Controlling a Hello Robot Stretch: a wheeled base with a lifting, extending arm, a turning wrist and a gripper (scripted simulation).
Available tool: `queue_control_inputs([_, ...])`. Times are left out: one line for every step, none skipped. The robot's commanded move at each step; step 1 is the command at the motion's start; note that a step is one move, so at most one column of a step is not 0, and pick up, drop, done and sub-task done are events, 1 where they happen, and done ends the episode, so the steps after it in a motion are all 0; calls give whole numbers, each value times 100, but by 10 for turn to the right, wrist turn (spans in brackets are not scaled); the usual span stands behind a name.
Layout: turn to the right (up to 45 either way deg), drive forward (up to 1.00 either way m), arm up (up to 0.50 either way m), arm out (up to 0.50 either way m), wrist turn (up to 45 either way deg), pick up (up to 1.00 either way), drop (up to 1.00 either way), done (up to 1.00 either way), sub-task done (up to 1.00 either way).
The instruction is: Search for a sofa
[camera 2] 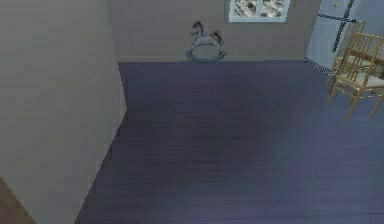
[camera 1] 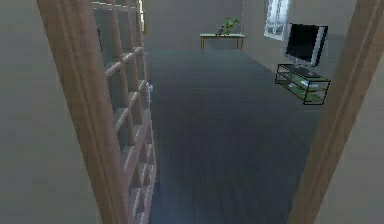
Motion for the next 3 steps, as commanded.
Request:
queue_control_inputs([60, 0, 0, 0, 0, 0, 0, 0, 0])
queue_control_inputs([0, 100, 0, 0, 0, 0, 0, 0, 0])
queue_control_inputs([30, 0, 0, 0, 0, 0, 0, 0, 0])
